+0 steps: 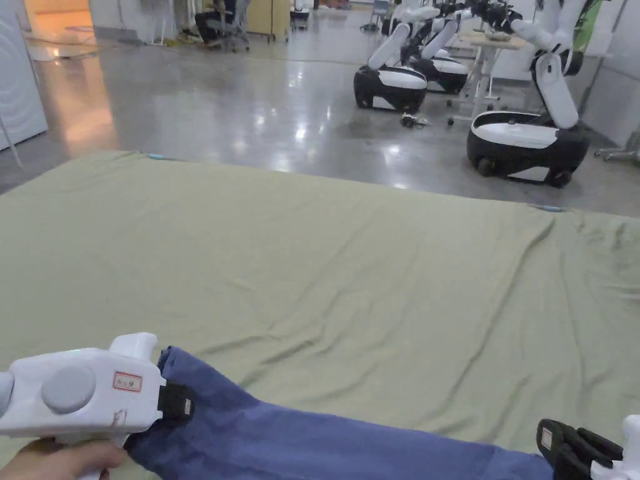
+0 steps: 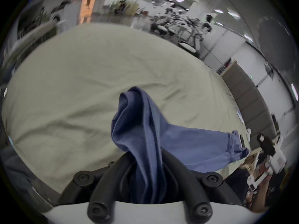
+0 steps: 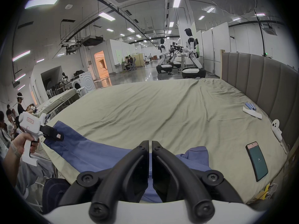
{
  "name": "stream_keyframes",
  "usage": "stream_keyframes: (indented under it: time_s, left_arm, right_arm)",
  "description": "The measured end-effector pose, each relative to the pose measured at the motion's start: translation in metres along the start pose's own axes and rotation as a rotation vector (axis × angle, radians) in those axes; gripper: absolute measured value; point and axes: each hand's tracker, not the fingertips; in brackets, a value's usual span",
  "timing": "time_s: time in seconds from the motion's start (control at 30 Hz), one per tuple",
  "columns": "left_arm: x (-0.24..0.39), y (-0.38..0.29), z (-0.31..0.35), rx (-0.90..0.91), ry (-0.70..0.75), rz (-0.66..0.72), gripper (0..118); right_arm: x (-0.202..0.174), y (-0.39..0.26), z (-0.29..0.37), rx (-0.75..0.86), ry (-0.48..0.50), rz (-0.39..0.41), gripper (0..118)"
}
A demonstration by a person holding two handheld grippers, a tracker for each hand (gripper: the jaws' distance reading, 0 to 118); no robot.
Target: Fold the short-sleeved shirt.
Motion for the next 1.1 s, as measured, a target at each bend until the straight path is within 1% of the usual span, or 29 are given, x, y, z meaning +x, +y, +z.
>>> stream_keyframes:
  time_s: [0.07,0.13,0.2,0.3,0.37,0.4,0.47,0.5,0.53,0.57,0.63,0.67,0.7,0.73,0.77,0.83,0.9,0.97,1.0,1.03,1.07,1.1]
  left_arm:
    - [0.045,-0.004,0.010,0.046,-0.020,-0.064,6]
    - [0.085,-0.011,0.006,0.041,-0.092,-0.102,6]
    - [0.118,-0.020,-0.015,0.011,-0.174,-0.057,6]
    - [0.154,-0.038,-0.069,-0.090,-0.235,0.041,6]
    - [0.167,-0.053,-0.105,-0.161,-0.240,0.099,6]
    - [0.173,-0.061,-0.121,-0.192,-0.219,0.097,6]
    - [0.183,-0.074,-0.143,-0.198,-0.092,0.005,6]
    - [0.183,-0.078,-0.148,-0.187,-0.088,-0.034,9]
    - [0.180,-0.080,-0.146,-0.163,-0.110,-0.020,14]
    - [0.180,-0.076,-0.140,-0.158,-0.122,-0.023,25]
    - [0.181,-0.069,-0.124,-0.154,-0.175,-0.038,39]
    - [0.185,-0.065,-0.107,-0.116,-0.157,-0.077,46]
    - [0.189,-0.057,-0.088,-0.048,-0.130,-0.123,69]
    - [0.187,-0.055,-0.070,0.025,-0.117,-0.151,76]
    - [0.183,-0.052,-0.056,0.072,-0.112,-0.151,76]
    - [0.171,-0.049,-0.041,0.111,-0.121,-0.130,76]
    - [0.159,-0.050,-0.045,0.085,-0.024,-0.101,75]
    - [0.149,-0.055,-0.057,0.073,-0.003,-0.066,73]
    - [0.144,-0.058,-0.061,0.065,-0.030,-0.056,69]
    - [0.142,-0.061,-0.062,0.070,-0.016,-0.019,65]
    - [0.138,-0.065,-0.061,0.102,0.008,0.010,62]
    - [0.135,-0.068,-0.062,0.119,-0.004,0.021,62]
  right_arm:
    - [0.001,0.001,0.005,0.011,0.011,-0.003,5]
    - [0.001,0.001,0.010,0.026,0.024,-0.005,5]
    - [0.003,0.000,0.014,0.038,0.034,-0.005,5]
    - [0.009,-0.001,0.020,0.050,0.043,-0.022,5]
    - [0.014,-0.004,0.024,0.053,0.051,-0.038,5]
    - [0.017,-0.005,0.026,0.053,0.047,-0.038,5]
    - [0.022,-0.006,0.030,0.062,0.040,-0.040,5]
    - [0.025,-0.006,0.031,0.065,0.041,-0.046,5]
    - [0.029,-0.006,0.033,0.066,0.043,-0.054,5]
    - [0.031,-0.005,0.033,0.069,0.043,-0.060,5]
    - [0.035,-0.005,0.035,0.074,0.041,-0.066,5]
    - [0.037,-0.005,0.035,0.072,0.042,-0.066,5]
    - [0.038,-0.006,0.035,0.071,0.042,-0.066,5]
    - [0.039,-0.007,0.035,0.072,0.041,-0.065,5]
    - [0.040,-0.007,0.034,0.071,0.039,-0.066,5]
    - [0.041,-0.009,0.033,0.070,0.039,-0.075,5]
    - [0.041,-0.012,0.030,0.065,0.036,-0.084,5]
    - [0.041,-0.013,0.029,0.057,0.035,-0.087,5]
    - [0.041,-0.014,0.029,0.055,0.034,-0.086,5]
    - [0.041,-0.015,0.029,0.053,0.033,-0.085,5]
    - [0.041,-0.015,0.030,0.051,0.032,-0.083,5]
    - [0.042,-0.015,0.031,0.052,0.030,-0.082,5]
